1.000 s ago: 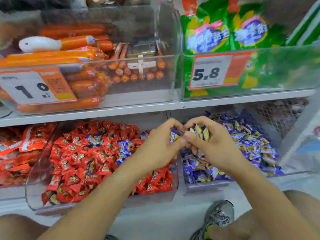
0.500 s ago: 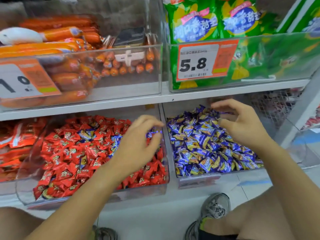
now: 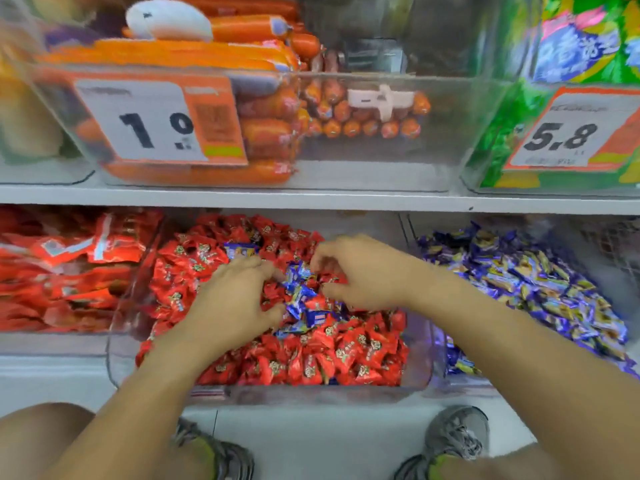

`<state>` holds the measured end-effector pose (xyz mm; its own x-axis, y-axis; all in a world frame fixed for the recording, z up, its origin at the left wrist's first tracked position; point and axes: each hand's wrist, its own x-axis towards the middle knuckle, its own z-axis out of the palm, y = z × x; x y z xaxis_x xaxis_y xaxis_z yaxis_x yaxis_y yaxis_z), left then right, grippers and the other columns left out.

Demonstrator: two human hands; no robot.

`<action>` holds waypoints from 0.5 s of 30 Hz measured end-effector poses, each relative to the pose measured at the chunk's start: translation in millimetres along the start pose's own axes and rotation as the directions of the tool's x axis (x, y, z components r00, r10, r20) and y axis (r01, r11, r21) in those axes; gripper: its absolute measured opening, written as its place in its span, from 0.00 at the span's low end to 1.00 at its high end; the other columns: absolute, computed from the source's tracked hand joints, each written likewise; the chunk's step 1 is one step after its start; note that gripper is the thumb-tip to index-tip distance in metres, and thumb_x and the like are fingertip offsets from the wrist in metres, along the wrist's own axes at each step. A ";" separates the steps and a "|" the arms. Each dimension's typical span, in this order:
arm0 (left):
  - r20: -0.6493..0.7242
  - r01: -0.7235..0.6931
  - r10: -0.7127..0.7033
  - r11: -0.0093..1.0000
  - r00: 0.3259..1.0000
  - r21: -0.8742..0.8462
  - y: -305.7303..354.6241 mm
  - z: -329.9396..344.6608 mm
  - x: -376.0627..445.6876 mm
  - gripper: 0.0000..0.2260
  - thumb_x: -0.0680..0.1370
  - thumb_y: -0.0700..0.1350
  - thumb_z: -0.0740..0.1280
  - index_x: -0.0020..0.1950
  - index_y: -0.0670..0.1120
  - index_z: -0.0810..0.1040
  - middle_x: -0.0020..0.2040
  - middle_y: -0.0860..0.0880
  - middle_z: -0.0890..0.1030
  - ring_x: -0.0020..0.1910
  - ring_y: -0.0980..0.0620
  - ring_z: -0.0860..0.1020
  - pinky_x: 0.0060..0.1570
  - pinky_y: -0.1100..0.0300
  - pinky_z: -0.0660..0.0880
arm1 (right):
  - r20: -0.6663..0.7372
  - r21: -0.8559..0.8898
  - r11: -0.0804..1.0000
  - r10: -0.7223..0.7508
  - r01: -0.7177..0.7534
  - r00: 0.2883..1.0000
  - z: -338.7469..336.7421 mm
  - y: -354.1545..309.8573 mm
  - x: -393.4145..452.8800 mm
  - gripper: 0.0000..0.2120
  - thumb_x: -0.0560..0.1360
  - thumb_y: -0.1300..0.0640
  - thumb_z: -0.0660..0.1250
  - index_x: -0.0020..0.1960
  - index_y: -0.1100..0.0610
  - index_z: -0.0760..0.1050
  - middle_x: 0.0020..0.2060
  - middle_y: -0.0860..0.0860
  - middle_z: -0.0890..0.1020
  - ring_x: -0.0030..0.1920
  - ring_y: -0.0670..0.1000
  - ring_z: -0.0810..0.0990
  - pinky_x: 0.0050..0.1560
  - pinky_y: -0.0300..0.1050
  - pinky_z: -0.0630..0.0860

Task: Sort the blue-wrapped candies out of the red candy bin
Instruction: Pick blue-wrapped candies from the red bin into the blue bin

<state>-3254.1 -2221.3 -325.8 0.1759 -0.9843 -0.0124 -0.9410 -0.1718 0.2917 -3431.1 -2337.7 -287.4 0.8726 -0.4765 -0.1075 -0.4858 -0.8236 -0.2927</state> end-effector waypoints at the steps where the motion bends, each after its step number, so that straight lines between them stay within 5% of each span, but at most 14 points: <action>1: 0.006 -0.009 0.009 1.000 1.000 -0.016 -0.2 -0.8 1.7 0.21 0.68 0.57 0.68 0.59 0.53 0.79 0.52 0.52 0.79 0.56 0.48 0.76 0.60 0.50 0.73 | 0.061 0.005 1.000 0.022 -0.023 0.998 3.1 1.5 13.1 0.18 0.74 0.54 0.71 0.64 0.53 0.74 0.56 0.49 0.79 0.49 0.48 0.76 0.52 0.40 0.71; 6: 0.024 -0.016 0.019 0.990 1.000 -0.143 -12.1 -3.7 10.2 0.20 0.71 0.50 0.74 0.63 0.53 0.77 0.50 0.55 0.75 0.51 0.58 0.71 0.54 0.61 0.70 | 0.224 0.102 0.991 0.064 -0.088 0.972 24.3 0.1 50.1 0.27 0.75 0.43 0.70 0.71 0.49 0.70 0.56 0.47 0.79 0.48 0.46 0.77 0.52 0.40 0.73; 11: 0.058 -0.033 0.043 0.985 0.997 -0.171 -14.6 -10.7 13.2 0.20 0.71 0.55 0.75 0.61 0.53 0.78 0.52 0.57 0.76 0.50 0.62 0.73 0.51 0.67 0.69 | 0.148 0.134 0.989 0.045 -0.065 0.988 32.7 4.3 55.5 0.19 0.71 0.48 0.76 0.59 0.51 0.77 0.45 0.46 0.80 0.44 0.48 0.77 0.47 0.44 0.75; 15: -0.240 -0.084 0.023 0.965 0.970 -0.248 -18.1 -20.5 13.5 0.08 0.74 0.53 0.71 0.49 0.52 0.83 0.44 0.58 0.81 0.43 0.63 0.77 0.47 0.75 0.67 | 0.056 0.156 0.987 0.032 -0.041 0.998 31.0 7.9 50.1 0.09 0.74 0.48 0.73 0.50 0.50 0.78 0.38 0.44 0.79 0.39 0.46 0.76 0.45 0.44 0.75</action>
<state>-3228.8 -2230.7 -311.7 0.2185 -0.9496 0.2247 -0.8513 -0.0729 0.5196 -3389.7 -2358.6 -324.6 0.8580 -0.4847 -0.1700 -0.5069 -0.7457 -0.4324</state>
